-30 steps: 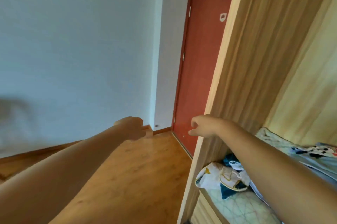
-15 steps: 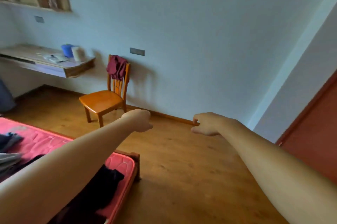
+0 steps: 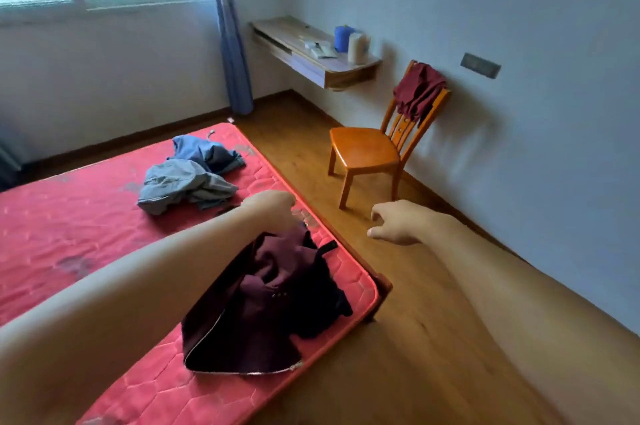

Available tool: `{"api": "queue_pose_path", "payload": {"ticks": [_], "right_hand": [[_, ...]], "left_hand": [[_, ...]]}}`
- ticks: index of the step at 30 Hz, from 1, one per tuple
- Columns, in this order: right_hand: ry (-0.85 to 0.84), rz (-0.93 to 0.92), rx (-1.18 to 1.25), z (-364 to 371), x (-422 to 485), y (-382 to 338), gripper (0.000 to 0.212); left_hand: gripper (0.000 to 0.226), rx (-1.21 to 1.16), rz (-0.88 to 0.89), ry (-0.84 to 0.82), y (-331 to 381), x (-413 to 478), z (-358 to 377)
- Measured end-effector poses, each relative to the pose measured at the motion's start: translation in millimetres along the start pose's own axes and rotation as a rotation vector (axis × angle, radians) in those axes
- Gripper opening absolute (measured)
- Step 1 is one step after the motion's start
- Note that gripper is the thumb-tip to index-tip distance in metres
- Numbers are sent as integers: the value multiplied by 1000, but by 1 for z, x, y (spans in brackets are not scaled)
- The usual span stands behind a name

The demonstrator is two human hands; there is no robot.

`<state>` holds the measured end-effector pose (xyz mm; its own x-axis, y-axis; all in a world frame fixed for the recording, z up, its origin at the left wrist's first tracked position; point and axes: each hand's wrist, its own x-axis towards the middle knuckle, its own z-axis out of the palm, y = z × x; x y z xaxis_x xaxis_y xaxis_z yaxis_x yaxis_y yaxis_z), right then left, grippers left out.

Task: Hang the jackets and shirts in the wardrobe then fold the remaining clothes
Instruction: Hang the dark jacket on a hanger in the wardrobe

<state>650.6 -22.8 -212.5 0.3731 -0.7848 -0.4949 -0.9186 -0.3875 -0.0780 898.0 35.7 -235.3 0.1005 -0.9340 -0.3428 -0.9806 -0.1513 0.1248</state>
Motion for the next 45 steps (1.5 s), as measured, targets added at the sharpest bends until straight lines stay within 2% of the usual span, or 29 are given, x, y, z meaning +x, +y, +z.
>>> {"api": "queue_pose_path", "payload": {"ticks": [3,9,12,17,23,28,37,41,45], "right_hand": [[-50,-130,-54,1,52,-25,53],[-126,-404,-152,6,130,-56,46],[-143,-495,-224,7,166,-67,28],[-193,-613,-285,11,205,-100,27],[-187,-653,-330,26,243,-141,28],[-135,-614,-355,43,275,-182,28],[-208,-555,-316,133,355,-256,30],[-206,-630,-271,197,403,-270,31],[-318,-686,-238,256,436,-288,42]], "left_hand": [[36,-37,-149,-16,-37,4,15],[44,-166,-451,-8,-75,1,38],[46,-214,-541,-10,-79,-2,47],[44,-271,-630,-49,-94,-5,68],[45,-425,-633,-58,-131,16,89],[49,-479,-591,-99,-185,48,116],[46,-547,-546,-192,-284,144,190],[66,-609,-550,-183,-325,205,235],[85,-539,-498,-185,-358,260,279]]}}
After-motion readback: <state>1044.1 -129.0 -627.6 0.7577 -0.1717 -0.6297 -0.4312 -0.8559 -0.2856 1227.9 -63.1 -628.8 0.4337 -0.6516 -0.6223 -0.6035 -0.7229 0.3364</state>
